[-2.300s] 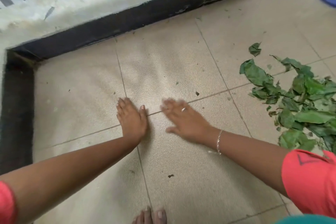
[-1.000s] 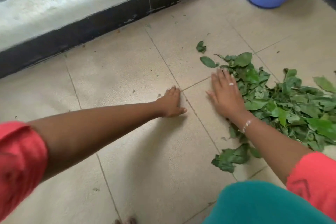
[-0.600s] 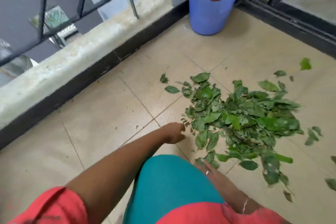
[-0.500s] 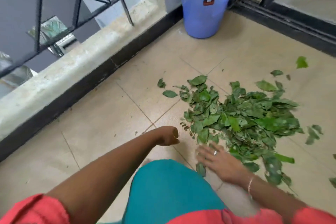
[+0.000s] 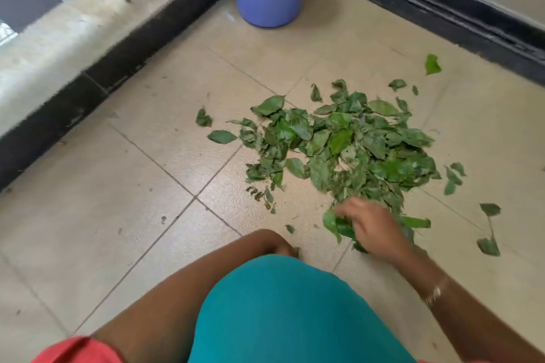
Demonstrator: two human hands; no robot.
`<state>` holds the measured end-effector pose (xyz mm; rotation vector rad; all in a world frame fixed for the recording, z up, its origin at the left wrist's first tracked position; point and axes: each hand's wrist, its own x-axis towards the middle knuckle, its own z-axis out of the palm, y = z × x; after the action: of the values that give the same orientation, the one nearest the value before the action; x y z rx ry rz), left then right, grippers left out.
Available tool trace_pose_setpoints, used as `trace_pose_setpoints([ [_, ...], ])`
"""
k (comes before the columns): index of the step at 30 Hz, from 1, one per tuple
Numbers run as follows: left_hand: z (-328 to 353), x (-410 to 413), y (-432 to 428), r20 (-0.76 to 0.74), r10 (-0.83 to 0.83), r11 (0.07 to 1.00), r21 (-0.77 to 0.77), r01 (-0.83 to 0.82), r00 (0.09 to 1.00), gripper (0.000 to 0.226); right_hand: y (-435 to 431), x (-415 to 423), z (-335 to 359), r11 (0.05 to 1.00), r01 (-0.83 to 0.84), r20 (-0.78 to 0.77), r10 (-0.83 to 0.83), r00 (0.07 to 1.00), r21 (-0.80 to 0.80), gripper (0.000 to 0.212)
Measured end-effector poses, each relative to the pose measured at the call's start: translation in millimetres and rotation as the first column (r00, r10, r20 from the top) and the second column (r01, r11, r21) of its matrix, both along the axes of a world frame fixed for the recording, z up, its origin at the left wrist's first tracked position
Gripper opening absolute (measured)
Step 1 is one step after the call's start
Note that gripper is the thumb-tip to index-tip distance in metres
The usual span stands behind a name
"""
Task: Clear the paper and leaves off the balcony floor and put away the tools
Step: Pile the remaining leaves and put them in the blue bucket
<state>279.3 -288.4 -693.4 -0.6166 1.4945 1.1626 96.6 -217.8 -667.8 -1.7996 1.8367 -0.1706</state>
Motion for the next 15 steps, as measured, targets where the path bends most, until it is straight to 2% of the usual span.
trace_pose_setpoints([
  [2, -3.9, -8.9, 0.4, -0.045, 0.021, 1.0, -0.003, -0.022, 0.999, 0.039, 49.7, -4.4, -17.8, 0.992, 0.036, -0.002, -0.036, 0.999, 0.118, 0.041],
  [3, -2.5, -14.6, -2.8, -0.093, 0.081, 0.996, -0.023, -0.083, 0.992, 0.037, 67.9, -7.5, -28.3, 0.986, 0.059, 0.005, -0.06, 0.998, 0.156, 0.04],
  [6, -1.6, -31.4, -24.1, -0.376, 0.245, 0.924, -0.189, -0.333, 0.894, 0.025, 76.3, -14.4, -45.1, 0.984, 0.072, 0.009, -0.074, 0.997, 0.164, 0.044],
  [8, 1.7, -40.0, -37.5, -0.537, 0.258, 0.853, -0.264, -0.45, 0.804, 0.022, 45.8, -17.7, -45.9, 0.985, 0.098, -0.039, -0.094, 0.995, 0.142, 0.045],
  [9, 4.9, -43.3, -43.0, -0.58, 0.272, 0.825, -0.27, -0.497, 0.768, 0.028, 23.1, -20.7, -44.7, 0.985, 0.12, -0.041, -0.116, 0.992, 0.123, 0.047],
  [12, 13.6, -49.5, -56.0, -0.625, 0.304, 0.76, -0.297, -0.578, 0.72, 0.05, -50.9, -40.1, -40.1, 0.984, 0.162, -0.023, -0.161, 0.987, 0.068, 0.056],
  [15, 18.6, -55.9, -61.8, -0.695, 0.265, 0.598, -0.425, -0.679, 0.668, 0.045, -98.3, -62.7, -22.4, 0.979, 0.199, 0.049, -0.202, 0.978, 0.053, 0.061],
])
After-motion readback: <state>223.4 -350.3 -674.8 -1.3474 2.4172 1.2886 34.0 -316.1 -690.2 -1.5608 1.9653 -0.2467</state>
